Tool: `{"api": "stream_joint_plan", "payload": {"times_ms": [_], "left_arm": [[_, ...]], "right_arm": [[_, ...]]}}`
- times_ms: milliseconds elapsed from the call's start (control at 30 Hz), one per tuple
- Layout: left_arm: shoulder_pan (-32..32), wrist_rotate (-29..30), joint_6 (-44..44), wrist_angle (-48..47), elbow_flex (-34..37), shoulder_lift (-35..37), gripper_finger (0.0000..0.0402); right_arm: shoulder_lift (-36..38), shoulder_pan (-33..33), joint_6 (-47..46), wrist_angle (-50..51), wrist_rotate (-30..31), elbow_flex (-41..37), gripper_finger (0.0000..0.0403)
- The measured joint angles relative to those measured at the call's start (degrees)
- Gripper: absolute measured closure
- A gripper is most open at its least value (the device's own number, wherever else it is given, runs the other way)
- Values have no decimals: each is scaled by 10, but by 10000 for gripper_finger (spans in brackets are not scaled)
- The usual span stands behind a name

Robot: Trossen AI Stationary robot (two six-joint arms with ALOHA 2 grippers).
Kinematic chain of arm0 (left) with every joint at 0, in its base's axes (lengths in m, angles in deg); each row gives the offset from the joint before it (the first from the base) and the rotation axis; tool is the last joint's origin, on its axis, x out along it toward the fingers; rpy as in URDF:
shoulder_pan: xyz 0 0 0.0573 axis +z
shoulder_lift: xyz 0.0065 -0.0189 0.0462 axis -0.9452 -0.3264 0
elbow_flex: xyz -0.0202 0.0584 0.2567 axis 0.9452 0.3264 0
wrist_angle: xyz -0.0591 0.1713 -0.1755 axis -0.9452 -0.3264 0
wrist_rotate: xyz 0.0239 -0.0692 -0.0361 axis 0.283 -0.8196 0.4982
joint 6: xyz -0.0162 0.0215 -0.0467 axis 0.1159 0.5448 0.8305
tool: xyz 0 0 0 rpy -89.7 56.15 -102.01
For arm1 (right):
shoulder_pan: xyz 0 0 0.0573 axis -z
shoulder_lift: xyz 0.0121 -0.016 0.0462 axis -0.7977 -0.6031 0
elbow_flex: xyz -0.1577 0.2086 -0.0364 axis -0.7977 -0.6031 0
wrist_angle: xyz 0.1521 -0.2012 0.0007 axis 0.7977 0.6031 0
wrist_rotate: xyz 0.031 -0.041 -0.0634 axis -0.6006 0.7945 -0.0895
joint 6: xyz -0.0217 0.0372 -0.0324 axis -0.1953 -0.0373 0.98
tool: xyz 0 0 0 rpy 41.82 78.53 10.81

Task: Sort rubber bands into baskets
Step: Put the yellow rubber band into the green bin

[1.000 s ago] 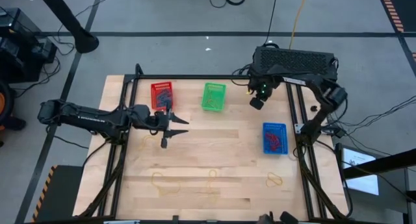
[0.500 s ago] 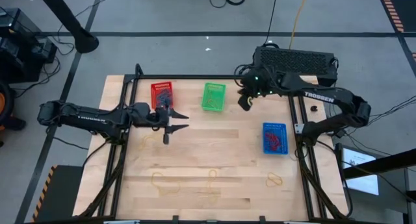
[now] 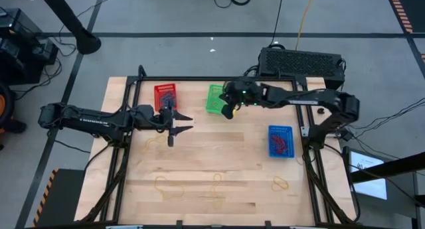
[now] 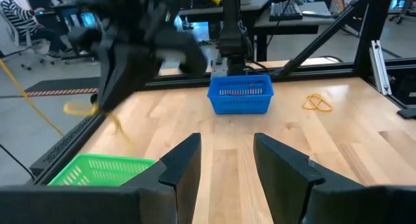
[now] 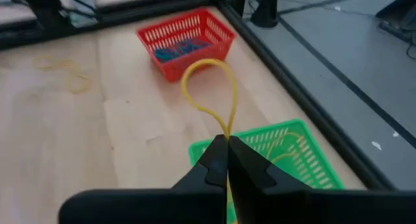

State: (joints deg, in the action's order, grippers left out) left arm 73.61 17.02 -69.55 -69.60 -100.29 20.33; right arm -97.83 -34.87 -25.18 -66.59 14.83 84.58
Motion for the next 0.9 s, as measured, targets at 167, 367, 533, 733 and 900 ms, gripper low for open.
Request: {"api": "stream_joint_plan", "payload": {"times_ms": [167, 367, 533, 733, 900], "left_arm": [[0, 0, 0, 0, 0, 0, 252], [0, 0, 0, 0, 0, 0, 252], [0, 0, 0, -1, 0, 0, 252], [0, 0, 0, -1, 0, 0, 252], [0, 0, 1, -3, 0, 0, 252]], "right_arm": [[-65, 12, -1, -47, 0, 0, 402], [-117, 35, -34, -49, 3, 0, 402], [-126, 46, -35, -36, 2, 0, 400], [-121, 56, -51, -34, 1, 0, 367], [-121, 62, -51, -21, 1, 0, 331]]}}
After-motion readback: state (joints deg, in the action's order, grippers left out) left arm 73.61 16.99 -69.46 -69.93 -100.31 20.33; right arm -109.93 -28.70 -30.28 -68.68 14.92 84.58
